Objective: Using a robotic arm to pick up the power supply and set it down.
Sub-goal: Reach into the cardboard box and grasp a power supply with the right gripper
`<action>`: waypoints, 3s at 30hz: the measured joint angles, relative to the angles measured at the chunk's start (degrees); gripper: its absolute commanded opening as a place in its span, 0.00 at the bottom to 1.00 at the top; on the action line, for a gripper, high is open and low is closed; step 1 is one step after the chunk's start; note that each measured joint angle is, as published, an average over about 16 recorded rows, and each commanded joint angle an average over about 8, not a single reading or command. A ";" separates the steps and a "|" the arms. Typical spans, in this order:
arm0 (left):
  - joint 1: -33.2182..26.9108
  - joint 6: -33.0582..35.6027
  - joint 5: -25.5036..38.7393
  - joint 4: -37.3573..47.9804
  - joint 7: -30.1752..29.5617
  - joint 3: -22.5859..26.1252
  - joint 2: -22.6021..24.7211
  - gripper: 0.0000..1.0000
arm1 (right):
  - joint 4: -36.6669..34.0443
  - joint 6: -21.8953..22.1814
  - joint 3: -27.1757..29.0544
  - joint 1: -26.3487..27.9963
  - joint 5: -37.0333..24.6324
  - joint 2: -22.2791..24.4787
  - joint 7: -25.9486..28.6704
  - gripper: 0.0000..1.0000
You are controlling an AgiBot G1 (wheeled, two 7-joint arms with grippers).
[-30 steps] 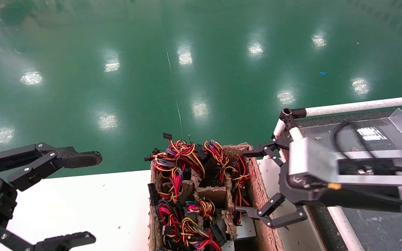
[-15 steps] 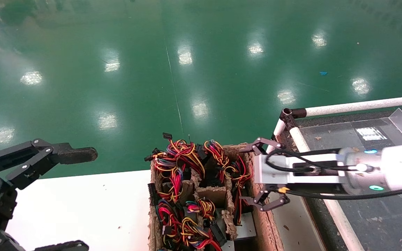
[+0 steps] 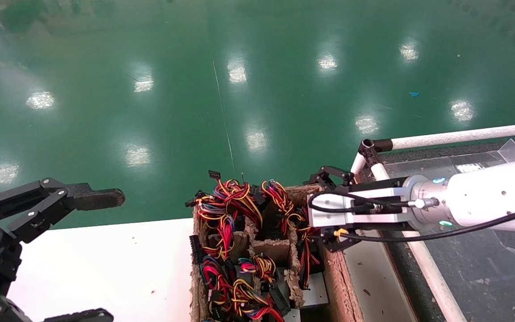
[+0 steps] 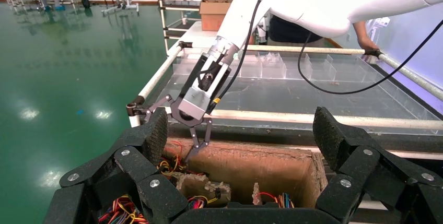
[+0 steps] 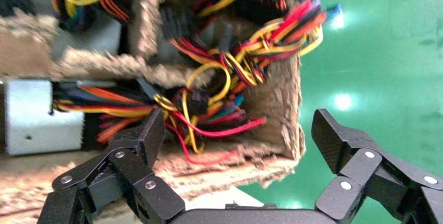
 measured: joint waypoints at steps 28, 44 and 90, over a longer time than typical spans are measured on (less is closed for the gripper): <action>-0.15 -0.24 -0.51 0.01 0.46 0.77 -0.34 1.00 | -0.43 -4.93 -2.00 2.78 -3.63 -1.37 8.03 0.00; -0.23 -0.36 -0.76 0.02 0.68 1.15 -0.50 1.00 | -0.25 -4.64 -1.62 2.21 -2.76 -1.11 8.18 0.00; -0.43 -0.64 -1.36 0.03 1.22 2.07 -0.89 1.00 | 0.67 -0.90 8.20 -2.03 15.78 6.10 -5.25 0.00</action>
